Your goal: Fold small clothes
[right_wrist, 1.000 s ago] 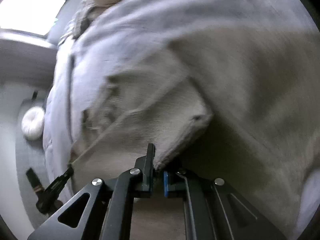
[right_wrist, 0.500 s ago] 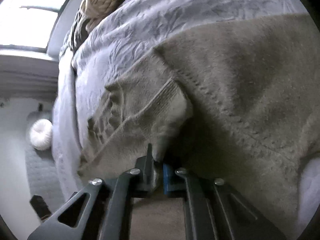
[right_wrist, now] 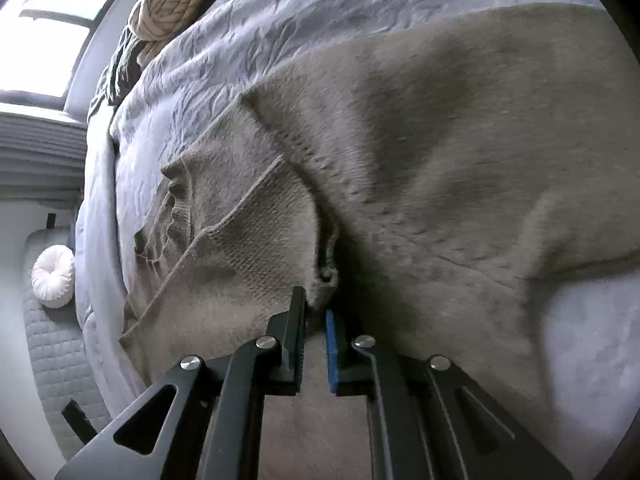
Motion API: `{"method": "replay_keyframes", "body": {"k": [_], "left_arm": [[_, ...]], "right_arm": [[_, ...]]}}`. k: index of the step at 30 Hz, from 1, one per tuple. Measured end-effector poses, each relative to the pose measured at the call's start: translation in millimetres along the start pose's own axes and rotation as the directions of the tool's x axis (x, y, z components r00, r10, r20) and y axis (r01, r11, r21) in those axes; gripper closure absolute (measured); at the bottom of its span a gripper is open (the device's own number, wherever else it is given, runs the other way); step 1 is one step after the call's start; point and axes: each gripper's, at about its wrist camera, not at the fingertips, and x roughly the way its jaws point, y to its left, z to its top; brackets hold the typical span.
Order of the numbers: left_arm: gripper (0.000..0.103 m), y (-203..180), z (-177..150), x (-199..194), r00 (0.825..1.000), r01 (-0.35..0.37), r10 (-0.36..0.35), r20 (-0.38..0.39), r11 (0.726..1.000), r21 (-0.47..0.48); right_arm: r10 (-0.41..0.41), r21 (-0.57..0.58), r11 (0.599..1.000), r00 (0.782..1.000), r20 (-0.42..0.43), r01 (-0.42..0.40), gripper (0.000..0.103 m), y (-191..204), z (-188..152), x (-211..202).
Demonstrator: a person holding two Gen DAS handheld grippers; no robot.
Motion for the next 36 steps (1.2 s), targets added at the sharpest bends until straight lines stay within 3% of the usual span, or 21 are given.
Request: {"method": "replay_keyframes", "body": {"k": [5,7,9,13,14,15,16,17,19,23,27,36], "left_arm": [[0.093,-14.7,-2.0,-10.1,1.000,-0.022,0.022,0.018,1.000,0.000],[0.093,-20.0,-3.7,-15.5,0.999,-0.029,0.029,0.025,1.000,0.000],[0.093,-28.5,-5.3,-18.8,0.999,-0.040,0.040,0.023,0.999,0.007],[0.092,-38.3,-15.4,-22.8,0.999,-0.036,0.036,0.006,0.999,0.011],[0.081,-40.5,-16.6,-21.9,0.999,-0.035,0.035,-0.004,0.999,0.011],[0.060,-44.2,-18.1,-20.9,0.999,-0.038,0.038,-0.011,0.999,0.010],[0.010,-46.4,-19.3,-20.6,0.999,-0.050,0.050,-0.010,0.999,0.009],[0.001,-49.9,-20.9,-21.2,0.998,-0.067,0.067,0.001,0.998,0.009],[0.001,-61.4,-23.8,-26.9,0.995,-0.092,0.090,0.046,0.995,0.041],[0.001,-76.9,-22.8,-29.1,0.996,-0.081,0.077,0.052,0.995,0.061],[0.001,-90.8,-18.2,-31.6,0.992,-0.117,0.115,0.052,0.992,0.042],[0.001,-151.0,-16.1,-21.6,0.997,-0.074,0.073,0.012,0.988,0.136]], "right_arm": [[-0.027,-0.037,0.999,1.000,-0.005,0.026,0.090,-4.6,-3.0,-19.7],[-0.019,-0.031,0.999,1.000,-0.012,0.018,0.080,-6.5,-5.6,-25.7],[-0.019,-0.034,0.999,1.000,-0.007,0.018,0.048,-7.6,-8.6,-31.6],[-0.018,-0.056,0.998,1.000,0.002,0.018,0.043,-7.5,-14.4,-38.8],[-0.017,-0.061,0.998,1.000,0.000,0.017,0.043,-7.7,-15.8,-39.3],[-0.017,-0.065,0.998,1.000,-0.003,0.017,0.043,-7.8,-17.1,-39.2],[-0.015,-0.070,0.997,1.000,-0.007,0.015,0.043,-8.1,-18.1,-38.8],[-0.014,-0.073,0.997,1.000,-0.010,0.013,0.043,-8.3,-19.1,-38.2],[-0.009,-0.079,0.997,1.000,-0.015,0.008,0.040,-9.3,-21.4,-37.8],[0.000,-0.080,0.997,1.000,-0.016,-0.001,0.037,-13.4,-24.2,-39.2],[0.026,-0.074,0.997,1.000,-0.012,-0.027,0.022,-22.3,-23.6,-45.6],[0.028,-0.034,0.999,0.996,0.084,-0.026,0.018,-69.7,-9.3,-86.2]]}}
